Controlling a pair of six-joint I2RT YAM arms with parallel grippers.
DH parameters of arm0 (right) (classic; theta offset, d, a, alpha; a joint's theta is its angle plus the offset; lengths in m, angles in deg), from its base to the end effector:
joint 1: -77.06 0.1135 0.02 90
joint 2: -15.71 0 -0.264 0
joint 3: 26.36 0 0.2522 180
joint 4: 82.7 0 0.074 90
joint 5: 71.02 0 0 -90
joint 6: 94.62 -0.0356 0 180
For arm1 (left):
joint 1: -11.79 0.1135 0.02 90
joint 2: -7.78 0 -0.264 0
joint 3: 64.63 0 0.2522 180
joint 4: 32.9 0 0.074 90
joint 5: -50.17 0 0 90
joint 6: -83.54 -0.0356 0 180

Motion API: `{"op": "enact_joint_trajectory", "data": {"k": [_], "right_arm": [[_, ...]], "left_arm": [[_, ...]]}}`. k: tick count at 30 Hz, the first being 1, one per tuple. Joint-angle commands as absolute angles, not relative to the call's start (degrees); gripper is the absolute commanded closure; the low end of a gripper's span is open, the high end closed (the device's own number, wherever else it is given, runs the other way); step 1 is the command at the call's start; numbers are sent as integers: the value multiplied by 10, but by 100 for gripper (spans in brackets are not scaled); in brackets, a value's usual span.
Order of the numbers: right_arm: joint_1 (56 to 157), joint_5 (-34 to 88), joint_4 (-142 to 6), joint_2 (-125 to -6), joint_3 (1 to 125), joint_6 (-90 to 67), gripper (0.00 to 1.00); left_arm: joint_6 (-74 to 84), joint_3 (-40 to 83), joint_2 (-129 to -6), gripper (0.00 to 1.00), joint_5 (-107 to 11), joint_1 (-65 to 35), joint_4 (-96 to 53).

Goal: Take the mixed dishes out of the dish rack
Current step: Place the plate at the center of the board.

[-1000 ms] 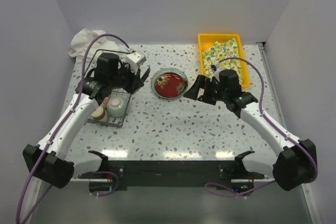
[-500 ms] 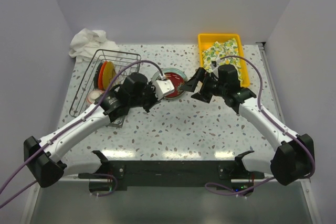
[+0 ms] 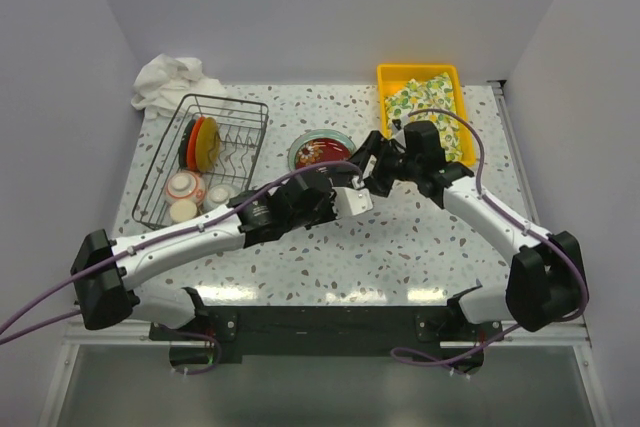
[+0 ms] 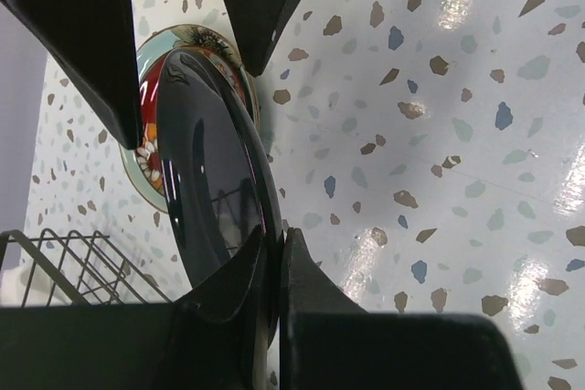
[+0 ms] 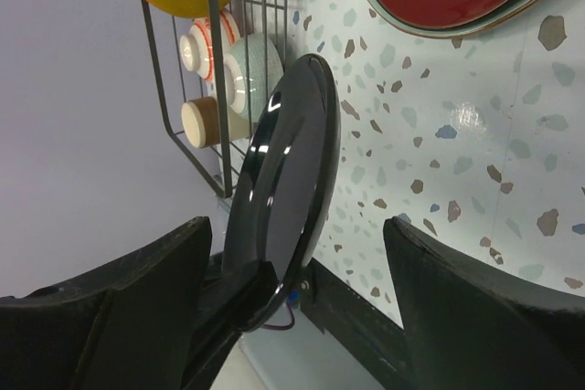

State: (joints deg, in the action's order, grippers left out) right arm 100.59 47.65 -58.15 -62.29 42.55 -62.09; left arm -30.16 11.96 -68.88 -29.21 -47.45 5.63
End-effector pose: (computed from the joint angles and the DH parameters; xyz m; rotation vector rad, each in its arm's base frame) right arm 0.2698 0.1361 0.2736 0.3829 2.3709 1.2903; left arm 0.1573 -0.2514 0.3021 1.4032 1.7384 -0.1303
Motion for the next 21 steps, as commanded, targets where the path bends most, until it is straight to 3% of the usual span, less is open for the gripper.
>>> {"op": "enact_joint_trajectory", "data": {"k": [1,3,6,7,10,11,14,21], "right_arm": [[1011,510,-601,-632,439,-631,28],[1011,512,-603,-636,434,-631,34],[1011,515,-603,-638,430,-630,49],[1012,514,-604,-638,430,-629,58],[1012,511,-599,-641,430,-625,72],[1012,510,-596,-642,429,-625,83],[1012,506,-596,-644,429,-625,98],[1011,483,-604,-651,436,-628,100]], "left_arm": [[-338,125,-701,100,-216,-495,6],[-343,124,-705,100,-205,-502,4],[-349,121,-709,100,-193,-510,0],[-349,120,-710,100,-187,-510,0],[-347,115,-710,94,-177,-511,0],[-344,112,-709,93,-175,-511,-1],[-342,104,-703,88,-171,-511,-1],[-324,81,-675,46,-150,-511,4]]}}
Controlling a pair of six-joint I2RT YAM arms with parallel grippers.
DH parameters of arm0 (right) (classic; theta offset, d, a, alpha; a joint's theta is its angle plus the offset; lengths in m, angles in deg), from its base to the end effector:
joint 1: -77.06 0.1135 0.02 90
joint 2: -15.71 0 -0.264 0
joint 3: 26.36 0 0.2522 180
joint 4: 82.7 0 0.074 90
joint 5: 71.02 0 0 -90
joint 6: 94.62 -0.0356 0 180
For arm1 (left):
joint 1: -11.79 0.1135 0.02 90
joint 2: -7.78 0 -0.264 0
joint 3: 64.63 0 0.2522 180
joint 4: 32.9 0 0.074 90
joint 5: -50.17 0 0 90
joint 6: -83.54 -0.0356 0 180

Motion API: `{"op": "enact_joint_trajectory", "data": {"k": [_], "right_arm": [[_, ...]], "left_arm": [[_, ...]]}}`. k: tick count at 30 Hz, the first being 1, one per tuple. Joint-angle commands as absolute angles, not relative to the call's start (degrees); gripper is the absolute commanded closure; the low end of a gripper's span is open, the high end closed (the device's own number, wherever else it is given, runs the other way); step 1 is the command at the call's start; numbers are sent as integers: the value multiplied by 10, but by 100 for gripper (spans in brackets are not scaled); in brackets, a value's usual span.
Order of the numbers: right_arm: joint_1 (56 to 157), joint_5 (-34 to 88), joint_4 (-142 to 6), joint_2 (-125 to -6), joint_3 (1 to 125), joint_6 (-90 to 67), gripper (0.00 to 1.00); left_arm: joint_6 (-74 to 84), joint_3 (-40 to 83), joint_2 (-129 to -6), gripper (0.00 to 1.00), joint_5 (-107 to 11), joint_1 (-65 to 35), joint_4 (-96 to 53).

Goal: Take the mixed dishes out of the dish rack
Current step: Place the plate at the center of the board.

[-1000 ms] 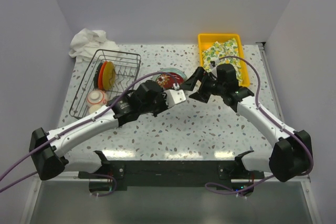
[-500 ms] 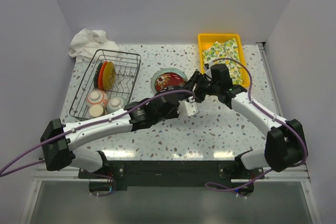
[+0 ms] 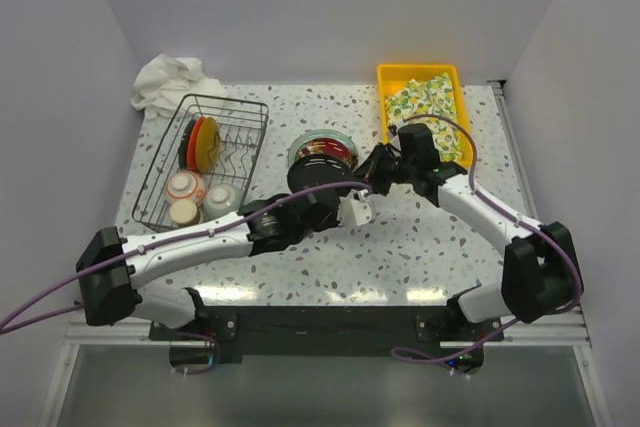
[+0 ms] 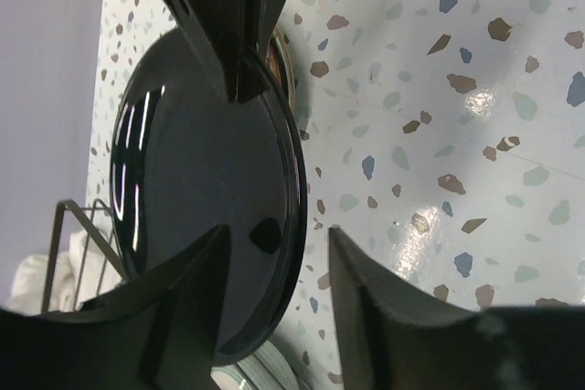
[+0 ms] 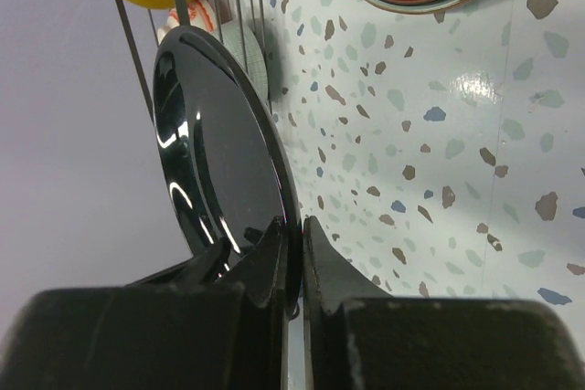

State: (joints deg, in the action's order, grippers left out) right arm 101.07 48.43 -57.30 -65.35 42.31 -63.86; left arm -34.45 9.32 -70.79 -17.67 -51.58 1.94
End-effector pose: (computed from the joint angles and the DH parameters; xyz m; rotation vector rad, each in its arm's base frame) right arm 0.2745 0.1414 0.2558 0.4447 2.4528 1.2905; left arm 0.1472 -0.2636 0.2840 1.4269 1.6767 0.0946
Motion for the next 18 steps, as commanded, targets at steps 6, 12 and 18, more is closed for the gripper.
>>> {"op": "enact_joint_trajectory", "data": {"k": [6,12,18], "right_arm": [[1011,427,-612,-693,464,-610,100],[1010,390,-652,-768,506,-596,100],[997,346,-681,-840,550,-573,100]], "left_arm": [[-268,63,-632,14,-141,-504,11],[-175,55,-559,0,-182,-411,36],[-102,35,-483,0,-258,-262,63]]}}
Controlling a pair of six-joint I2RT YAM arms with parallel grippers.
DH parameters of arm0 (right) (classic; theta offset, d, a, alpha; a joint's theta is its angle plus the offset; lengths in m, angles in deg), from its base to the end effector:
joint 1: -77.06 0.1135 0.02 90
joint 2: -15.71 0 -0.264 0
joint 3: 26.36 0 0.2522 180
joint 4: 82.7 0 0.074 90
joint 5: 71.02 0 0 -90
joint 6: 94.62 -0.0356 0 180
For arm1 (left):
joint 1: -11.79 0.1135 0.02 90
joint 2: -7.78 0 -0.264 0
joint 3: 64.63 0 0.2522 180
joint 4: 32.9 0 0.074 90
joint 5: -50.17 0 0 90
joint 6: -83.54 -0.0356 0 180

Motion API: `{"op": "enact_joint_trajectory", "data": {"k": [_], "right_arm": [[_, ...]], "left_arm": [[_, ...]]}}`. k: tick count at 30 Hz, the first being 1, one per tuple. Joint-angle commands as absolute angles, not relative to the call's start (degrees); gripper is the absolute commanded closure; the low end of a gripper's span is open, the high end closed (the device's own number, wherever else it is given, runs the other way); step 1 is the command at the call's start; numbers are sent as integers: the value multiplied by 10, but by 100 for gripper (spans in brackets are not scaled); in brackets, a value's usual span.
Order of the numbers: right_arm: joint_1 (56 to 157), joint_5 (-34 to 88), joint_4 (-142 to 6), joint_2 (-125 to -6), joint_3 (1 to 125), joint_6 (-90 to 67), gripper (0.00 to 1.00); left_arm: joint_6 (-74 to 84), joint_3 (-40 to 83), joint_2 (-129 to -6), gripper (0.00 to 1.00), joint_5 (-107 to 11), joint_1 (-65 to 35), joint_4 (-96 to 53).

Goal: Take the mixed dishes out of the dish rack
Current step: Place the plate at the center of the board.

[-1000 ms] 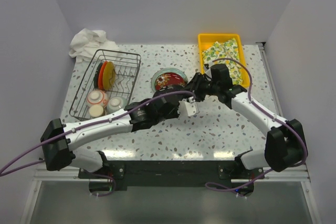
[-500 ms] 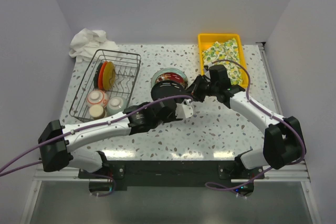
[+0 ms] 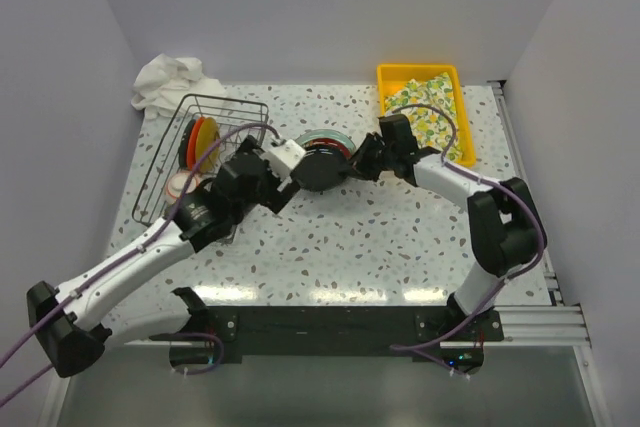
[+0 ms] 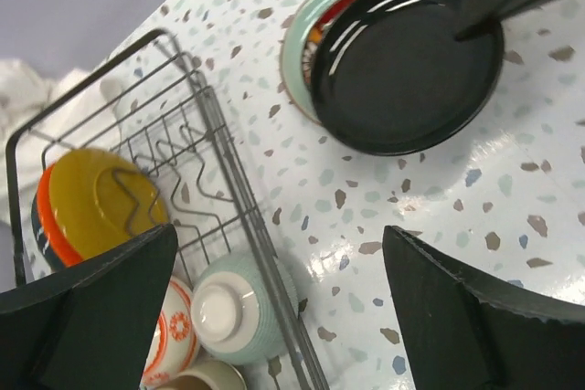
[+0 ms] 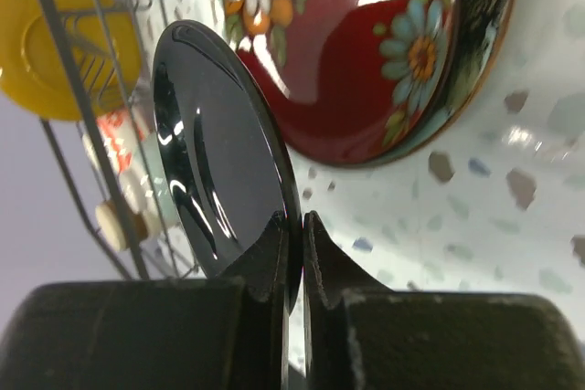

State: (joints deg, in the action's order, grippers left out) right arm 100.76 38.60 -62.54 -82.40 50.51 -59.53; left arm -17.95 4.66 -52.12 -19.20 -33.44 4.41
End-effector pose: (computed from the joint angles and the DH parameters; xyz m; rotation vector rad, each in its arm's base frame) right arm 0.3367 0.1609 0.2124 0.4826 2.4504 1.0453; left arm 0.1718 -0.1553 0.3328 0.7619 1.8755 -0.0010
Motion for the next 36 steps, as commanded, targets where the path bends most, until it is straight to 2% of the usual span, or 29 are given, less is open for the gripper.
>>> {"op": "enact_joint_trajectory", "data": {"k": [1,7,17,29,35,36], "right_arm": [[994,341,-686,-856,559,-571,100],[988,335,-687,-909,598,-559,100],[987,318,-664,-975,643,-543,100],[989,279,-583,-949,658,-481,58],[999,257,-490,-944,702,-417,47],[1002,248,-479,-936,705,-408,39]], "left_arm": [[-95,32,-478,0,-270,-217,67],[-44,23,-450,0,-332,-89,96],[-26,9,-412,0,-326,-65,114],[-24,2,-404,0,-315,-65,107],[-13,6,-417,0,-288,-64,108],[-10,7,-421,0,-286,-64,108]]}}
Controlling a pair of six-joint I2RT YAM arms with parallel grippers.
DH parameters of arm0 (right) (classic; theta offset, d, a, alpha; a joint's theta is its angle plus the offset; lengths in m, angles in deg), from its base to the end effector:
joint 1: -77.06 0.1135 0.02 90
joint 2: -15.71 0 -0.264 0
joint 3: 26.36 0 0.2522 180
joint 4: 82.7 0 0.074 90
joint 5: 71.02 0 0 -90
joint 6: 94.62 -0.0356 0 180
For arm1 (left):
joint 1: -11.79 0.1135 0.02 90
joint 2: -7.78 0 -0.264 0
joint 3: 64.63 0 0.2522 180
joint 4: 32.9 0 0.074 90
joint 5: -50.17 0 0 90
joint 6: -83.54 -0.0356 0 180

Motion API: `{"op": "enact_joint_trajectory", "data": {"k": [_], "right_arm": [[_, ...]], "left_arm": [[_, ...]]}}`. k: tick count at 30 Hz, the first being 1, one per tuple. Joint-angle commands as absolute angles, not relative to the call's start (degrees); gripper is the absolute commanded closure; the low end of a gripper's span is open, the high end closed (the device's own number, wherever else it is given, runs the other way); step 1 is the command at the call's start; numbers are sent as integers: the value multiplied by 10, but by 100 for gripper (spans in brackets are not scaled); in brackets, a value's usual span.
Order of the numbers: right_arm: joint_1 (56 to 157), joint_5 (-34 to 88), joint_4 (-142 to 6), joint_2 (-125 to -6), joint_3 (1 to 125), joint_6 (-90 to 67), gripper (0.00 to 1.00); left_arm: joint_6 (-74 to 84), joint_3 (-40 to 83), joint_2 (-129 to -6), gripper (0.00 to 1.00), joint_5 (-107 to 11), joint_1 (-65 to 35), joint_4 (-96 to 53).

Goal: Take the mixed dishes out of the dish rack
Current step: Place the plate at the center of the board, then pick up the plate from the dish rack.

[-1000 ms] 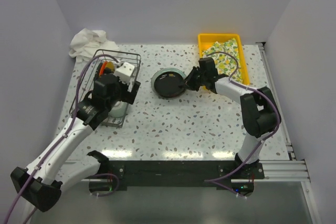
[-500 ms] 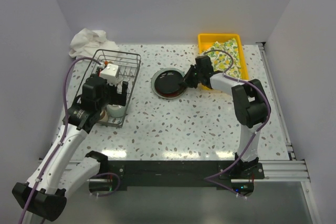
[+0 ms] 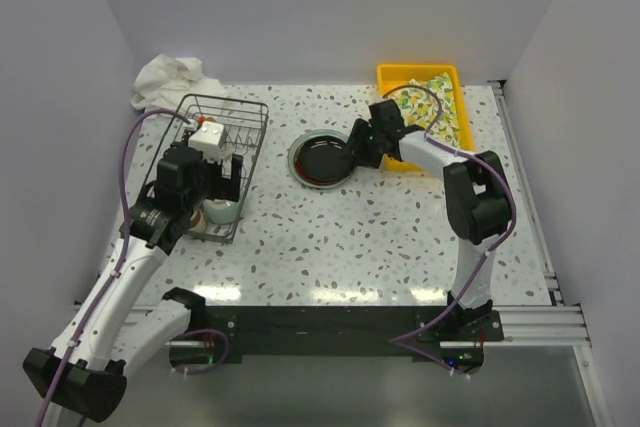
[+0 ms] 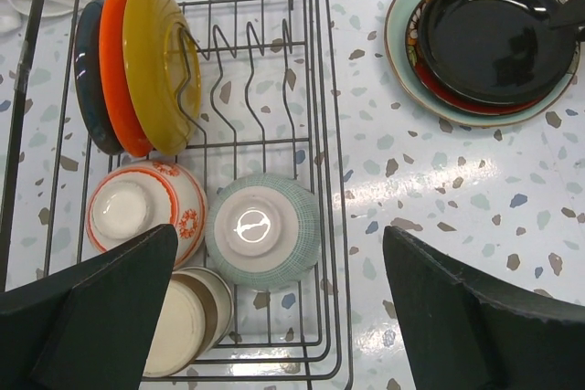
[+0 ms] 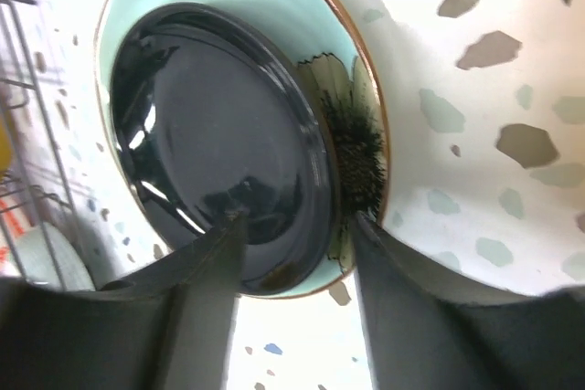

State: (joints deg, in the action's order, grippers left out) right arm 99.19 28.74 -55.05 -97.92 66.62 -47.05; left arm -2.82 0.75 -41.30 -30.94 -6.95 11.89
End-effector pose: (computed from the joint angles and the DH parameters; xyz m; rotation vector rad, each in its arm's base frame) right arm 0.4001 0.1692 0.1850 0.3642 2.5005 0.6960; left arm 0.1770 -0.0543 0.3317 0.1762 2.0550 -0.0808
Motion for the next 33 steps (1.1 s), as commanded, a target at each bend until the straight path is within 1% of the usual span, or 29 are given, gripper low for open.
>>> {"op": "enact_joint_trajectory", "data": {"k": [1,5,6,7,10,11,18,24,25,26,30,33], "right_arm": [[1006,230,-460,-933,711,-401,36],[1012,207,-420,-902,718,-370,27],[1014,204,-417,-892,716,-358,26],[1016,201,-412,-870,706,-354,23],[1018,200,-419,-813,667,-340,20],[1018,200,-421,-796,655,-337,17],[1018,212,-435,-654,560,-322,12],[1018,214,-439,-540,491,-308,11],[1018,219,-436,-528,477,-306,11],[1018,221,-434,-518,471,-304,11],[1018,221,-423,-475,449,-291,11],[1018,221,-419,-458,433,-287,11]], "left_arm": [[-7,10,-429,0,-284,-64,109],[8,26,-454,0,-271,-64,107],[9,29,-459,0,-265,-64,105],[10,32,-471,0,-258,-62,103],[7,35,-502,0,-225,-51,85],[5,37,-512,0,-216,-46,71],[0,52,-598,6,-215,9,-8],[-5,6,-647,20,-226,58,-144],[-7,-4,-653,26,-230,65,-164],[-14,-18,-656,28,-236,67,-202],[-27,-30,-677,42,-280,90,-235],[-36,-28,-695,50,-303,96,-241]]}}
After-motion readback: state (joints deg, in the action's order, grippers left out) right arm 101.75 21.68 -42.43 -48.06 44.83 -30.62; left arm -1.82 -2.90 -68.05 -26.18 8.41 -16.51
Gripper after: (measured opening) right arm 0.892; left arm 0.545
